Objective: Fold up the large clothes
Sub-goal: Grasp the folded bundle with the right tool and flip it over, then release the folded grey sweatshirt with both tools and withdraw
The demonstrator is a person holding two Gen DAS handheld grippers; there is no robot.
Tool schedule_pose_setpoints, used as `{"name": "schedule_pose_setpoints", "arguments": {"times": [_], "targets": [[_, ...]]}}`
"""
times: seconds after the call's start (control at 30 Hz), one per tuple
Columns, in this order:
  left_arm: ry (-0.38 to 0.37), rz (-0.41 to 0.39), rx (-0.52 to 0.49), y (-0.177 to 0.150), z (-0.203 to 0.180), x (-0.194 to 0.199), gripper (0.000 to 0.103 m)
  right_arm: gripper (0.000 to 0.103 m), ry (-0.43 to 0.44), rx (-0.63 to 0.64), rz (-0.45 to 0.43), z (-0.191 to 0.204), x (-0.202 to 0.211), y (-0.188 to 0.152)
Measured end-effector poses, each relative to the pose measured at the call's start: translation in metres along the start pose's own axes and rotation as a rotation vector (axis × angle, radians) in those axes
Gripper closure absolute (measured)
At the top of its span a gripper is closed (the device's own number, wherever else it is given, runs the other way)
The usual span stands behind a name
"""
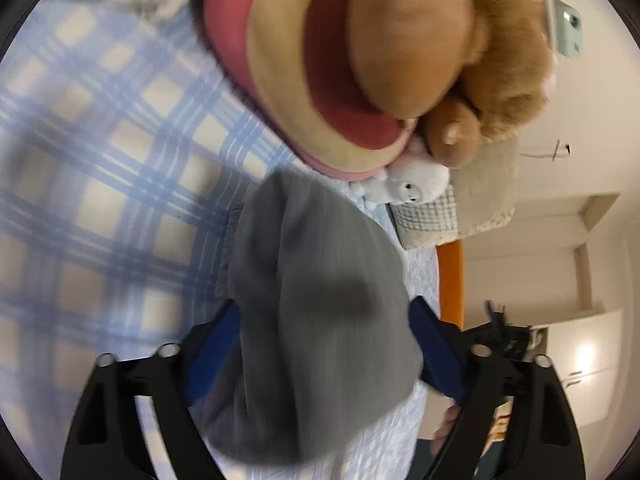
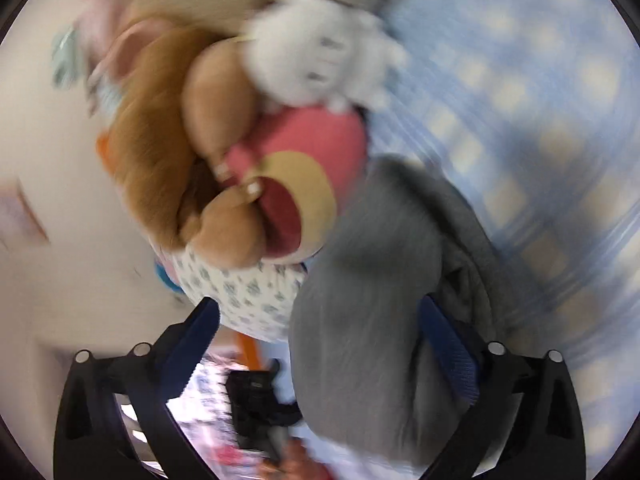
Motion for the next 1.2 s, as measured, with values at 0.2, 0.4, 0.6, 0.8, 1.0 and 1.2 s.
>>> {"name": "schedule_pose_setpoints", "arguments": {"times": [0.2, 0.4, 0.6, 0.8, 1.0, 1.2], "targets": [[0.107, -0.145, -0.214, -0.028, -0.057, 0.052, 0.012, 0.004, -0.24, 0.44, -0.039, 0.081, 0.03, -0.015], [0.257, -0.214, -0.524, -0.074, -0.097, 0.001, 0.013, 0.066, -0.597, 0.806, -0.001, 0.102, -0.029, -0.055], [0.32, -0.167, -0.4, -0.065, -0.037, -0.047, 0.041, 0.072, -0.598, 0.744, 0.026, 0.034, -0.058, -0.075], [0.322, -0.215, -0.444, -0.069, -0.017, -0.057, 0.041, 0.072, -0.565, 0.72, -0.003, 0.006, -0.071, -0.087], [0.371, -0.246, -0.502, -0.083, -0.039, -0.051, 0.025, 0.066, -0.628, 0.797, 0.022, 0.028, -0.069, -0.088], [0.335, -0.263, -0.609, -0.111, -0.074, -0.001, 0.01, 0.018, -0.567, 0.838, -0.031, 0.065, -0.009, -0.086]]}}
Point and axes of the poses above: each gripper's, at about its wrist camera, not at the fingertips, and x roughly against the way its jaws point, z to its left, y to its top, the point moved 3 cm from there along -x, roughly the way its jaws point, and after that the axes turned 14 degrees about x, right-handed, at the moved point
